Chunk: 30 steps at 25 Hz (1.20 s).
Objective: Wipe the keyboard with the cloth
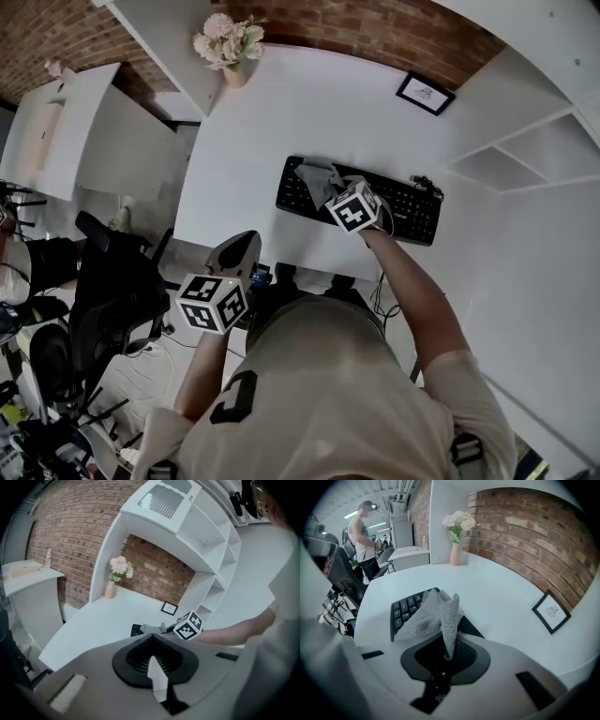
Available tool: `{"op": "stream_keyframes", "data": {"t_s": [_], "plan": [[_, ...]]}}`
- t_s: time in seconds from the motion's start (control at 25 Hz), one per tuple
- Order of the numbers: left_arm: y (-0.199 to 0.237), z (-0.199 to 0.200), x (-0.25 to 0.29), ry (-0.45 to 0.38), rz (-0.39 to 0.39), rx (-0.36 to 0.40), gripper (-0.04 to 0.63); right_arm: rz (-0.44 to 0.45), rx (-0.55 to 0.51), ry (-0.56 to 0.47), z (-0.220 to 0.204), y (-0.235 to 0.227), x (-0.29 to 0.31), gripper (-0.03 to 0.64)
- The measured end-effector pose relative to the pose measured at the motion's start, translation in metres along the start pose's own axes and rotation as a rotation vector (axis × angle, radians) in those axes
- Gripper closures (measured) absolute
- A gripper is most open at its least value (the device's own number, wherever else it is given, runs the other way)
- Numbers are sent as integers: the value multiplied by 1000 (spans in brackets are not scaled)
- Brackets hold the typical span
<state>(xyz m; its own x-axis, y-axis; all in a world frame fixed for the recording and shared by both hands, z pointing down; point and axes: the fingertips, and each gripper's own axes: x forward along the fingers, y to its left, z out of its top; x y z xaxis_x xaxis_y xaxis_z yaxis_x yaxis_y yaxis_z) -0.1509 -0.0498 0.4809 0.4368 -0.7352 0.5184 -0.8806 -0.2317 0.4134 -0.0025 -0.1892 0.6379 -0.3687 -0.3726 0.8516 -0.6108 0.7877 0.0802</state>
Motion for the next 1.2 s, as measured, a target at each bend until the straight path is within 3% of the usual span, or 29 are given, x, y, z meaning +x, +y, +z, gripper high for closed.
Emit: {"op": "stream_keyframes", "data": {"t_s": [0.48,1.2], "plan": [[-28,4,20,24,-56,48,592,-39,64,9,-37,-27,-19,592],[-46,2,32,34,-119,50,592,-110,100,61,-90,-60,-45,592]]}}
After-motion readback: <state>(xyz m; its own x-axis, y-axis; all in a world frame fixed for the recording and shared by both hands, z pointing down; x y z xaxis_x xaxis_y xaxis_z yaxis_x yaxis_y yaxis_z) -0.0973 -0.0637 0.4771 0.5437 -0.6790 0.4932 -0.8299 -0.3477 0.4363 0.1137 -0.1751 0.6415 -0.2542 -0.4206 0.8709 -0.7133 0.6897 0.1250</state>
